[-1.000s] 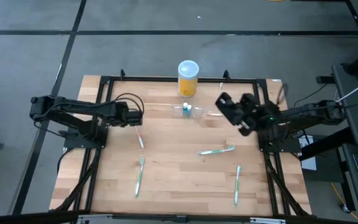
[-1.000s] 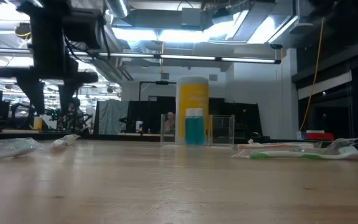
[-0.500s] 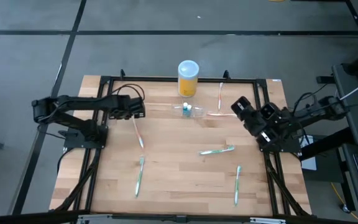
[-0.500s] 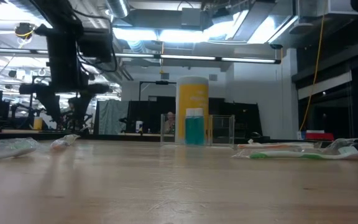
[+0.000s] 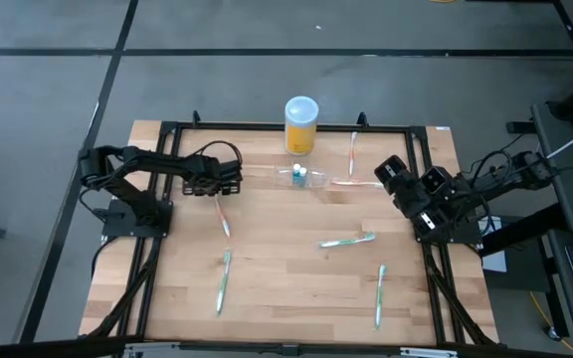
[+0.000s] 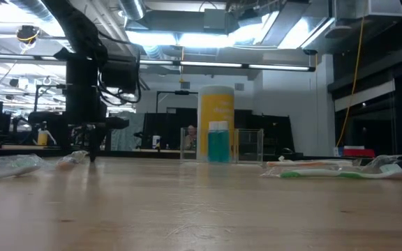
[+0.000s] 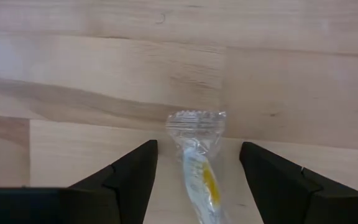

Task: Pick & Place toothbrushing station
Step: Put the bottom left orange toothbrush into the transparent organizer

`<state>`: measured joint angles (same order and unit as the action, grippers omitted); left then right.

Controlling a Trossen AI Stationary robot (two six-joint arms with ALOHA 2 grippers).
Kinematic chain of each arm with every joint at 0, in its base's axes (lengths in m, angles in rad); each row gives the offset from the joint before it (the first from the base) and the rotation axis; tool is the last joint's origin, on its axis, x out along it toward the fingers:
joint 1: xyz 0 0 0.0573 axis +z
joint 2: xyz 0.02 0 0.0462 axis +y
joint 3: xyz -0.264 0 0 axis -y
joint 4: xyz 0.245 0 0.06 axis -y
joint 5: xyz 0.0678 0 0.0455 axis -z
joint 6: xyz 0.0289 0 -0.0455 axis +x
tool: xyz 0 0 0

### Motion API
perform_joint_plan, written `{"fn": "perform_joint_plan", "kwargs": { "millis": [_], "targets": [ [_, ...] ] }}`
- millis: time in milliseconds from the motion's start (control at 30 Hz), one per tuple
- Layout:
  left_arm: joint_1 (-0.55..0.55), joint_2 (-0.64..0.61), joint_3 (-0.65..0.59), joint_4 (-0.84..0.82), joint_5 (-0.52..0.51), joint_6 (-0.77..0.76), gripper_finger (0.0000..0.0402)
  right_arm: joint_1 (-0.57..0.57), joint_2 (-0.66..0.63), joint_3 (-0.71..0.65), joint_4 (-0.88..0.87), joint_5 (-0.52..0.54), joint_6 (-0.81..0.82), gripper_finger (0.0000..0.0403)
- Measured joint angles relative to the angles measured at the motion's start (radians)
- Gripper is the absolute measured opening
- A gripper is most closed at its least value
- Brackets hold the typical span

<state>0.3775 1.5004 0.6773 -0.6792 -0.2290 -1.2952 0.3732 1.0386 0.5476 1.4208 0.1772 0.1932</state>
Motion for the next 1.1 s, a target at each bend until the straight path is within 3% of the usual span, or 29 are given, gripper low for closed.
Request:
{"fn": "perform_joint_plan", "kwargs": {
  "millis": [200,300,533,767,1100],
  "targets": [
    [0.000,-0.008,0.001,0.032,-0.039,0.011,0.0175,0.002,0.000,0.000,0.000,0.022,0.001,0.0105],
    [0.013,-0.014,0.011,0.089,-0.078,0.060,0.0128,0.002,0.000,0.000,0.000,0.026,0.000,0.0105],
    [0.025,-0.013,0.009,0.243,-0.051,0.162,0.0010,0.002,0.000,0.000,0.000,0.041,-0.001,0.0105],
    [0.024,-0.074,0.009,0.478,0.012,0.263,0.0003,0.002,0.000,0.000,0.000,0.052,-0.004,0.0105],
    [-0.016,-0.277,0.010,1.115,0.136,0.592,0.0002,0.002,0.000,0.000,0.008,0.070,-0.028,0.0105]
  ]
}}
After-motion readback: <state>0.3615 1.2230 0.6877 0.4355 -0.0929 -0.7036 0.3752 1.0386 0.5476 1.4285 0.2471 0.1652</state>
